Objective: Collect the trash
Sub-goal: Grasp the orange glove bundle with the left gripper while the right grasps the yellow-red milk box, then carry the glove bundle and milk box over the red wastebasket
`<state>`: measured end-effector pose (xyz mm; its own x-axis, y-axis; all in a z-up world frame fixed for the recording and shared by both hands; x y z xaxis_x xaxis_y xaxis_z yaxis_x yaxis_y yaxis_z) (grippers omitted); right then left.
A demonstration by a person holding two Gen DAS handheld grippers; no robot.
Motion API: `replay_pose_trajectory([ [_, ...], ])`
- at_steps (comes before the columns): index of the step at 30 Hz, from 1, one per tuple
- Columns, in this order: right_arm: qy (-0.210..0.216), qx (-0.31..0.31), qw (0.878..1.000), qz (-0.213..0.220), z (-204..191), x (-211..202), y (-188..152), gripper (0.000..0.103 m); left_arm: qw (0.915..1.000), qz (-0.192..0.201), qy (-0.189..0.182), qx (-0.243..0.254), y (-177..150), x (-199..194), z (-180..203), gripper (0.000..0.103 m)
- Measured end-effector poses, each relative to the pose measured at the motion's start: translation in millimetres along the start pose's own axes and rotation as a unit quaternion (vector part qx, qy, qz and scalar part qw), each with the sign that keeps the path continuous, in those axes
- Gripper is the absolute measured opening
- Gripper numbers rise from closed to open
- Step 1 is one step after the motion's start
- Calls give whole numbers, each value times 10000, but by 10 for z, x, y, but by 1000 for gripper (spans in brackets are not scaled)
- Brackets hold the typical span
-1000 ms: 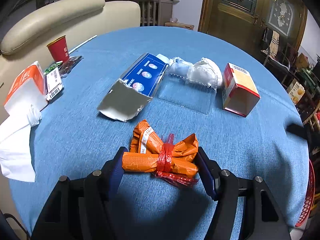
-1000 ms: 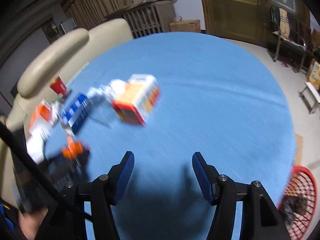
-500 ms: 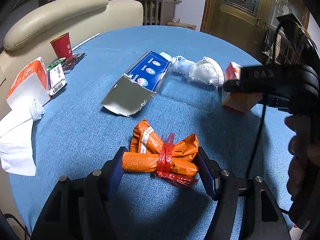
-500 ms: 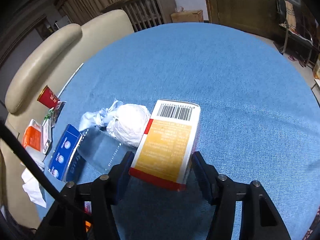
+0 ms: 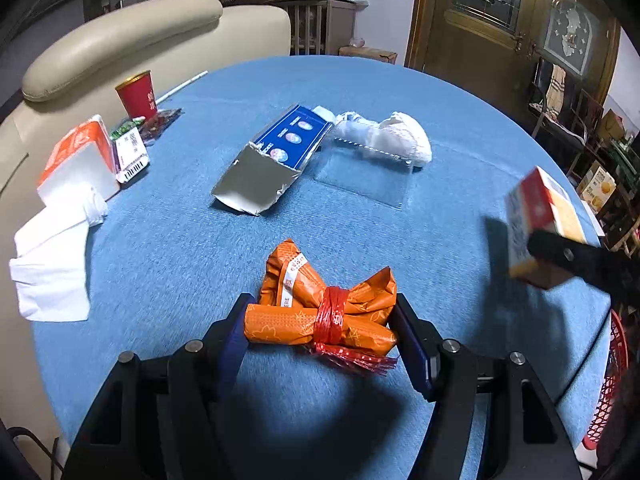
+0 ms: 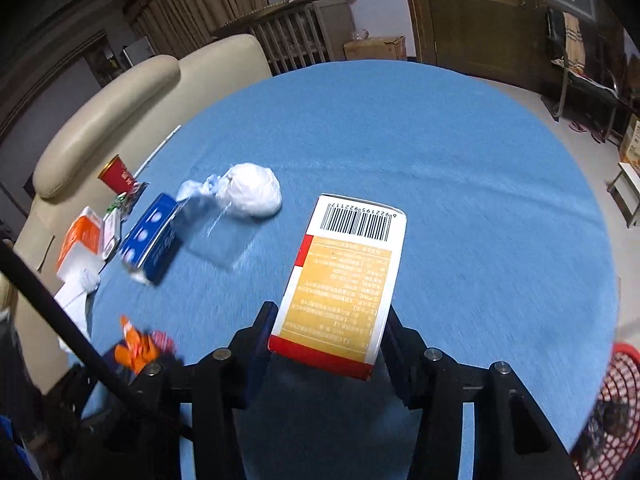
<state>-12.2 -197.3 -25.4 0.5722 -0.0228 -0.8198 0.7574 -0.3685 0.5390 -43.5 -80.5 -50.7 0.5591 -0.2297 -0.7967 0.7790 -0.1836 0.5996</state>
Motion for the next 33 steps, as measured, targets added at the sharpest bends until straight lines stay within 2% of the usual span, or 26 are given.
replay_pose_trajectory([
  [8, 62, 51, 9996, 255, 130, -497, -313, 53, 9998, 127, 98, 89, -92, -278, 119, 69],
  [17, 136, 17, 9982, 577, 147, -940, -485, 53, 9992, 305, 104, 223, -146, -541, 270, 69],
  [25, 102, 22, 9968, 795, 177, -1184, -540, 53, 9986, 417, 83, 320, -124, -669, 389, 69],
  [33, 103, 84, 9965, 822, 230, -1234, -598, 53, 9983, 438, 79, 368, -121, -704, 447, 69],
])
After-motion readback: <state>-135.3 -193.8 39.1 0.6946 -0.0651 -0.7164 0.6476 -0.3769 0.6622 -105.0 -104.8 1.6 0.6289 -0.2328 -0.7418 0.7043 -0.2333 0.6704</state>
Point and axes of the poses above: each gripper's, at about its wrist camera, not at the fingertips, and x roughly the way its jaws point, z to its right, y to its top, the point moved 9 cm from there along x, roughly the way its jaws point, and after that the axes turned 3 degrees about -y, right-handed, at the moved point
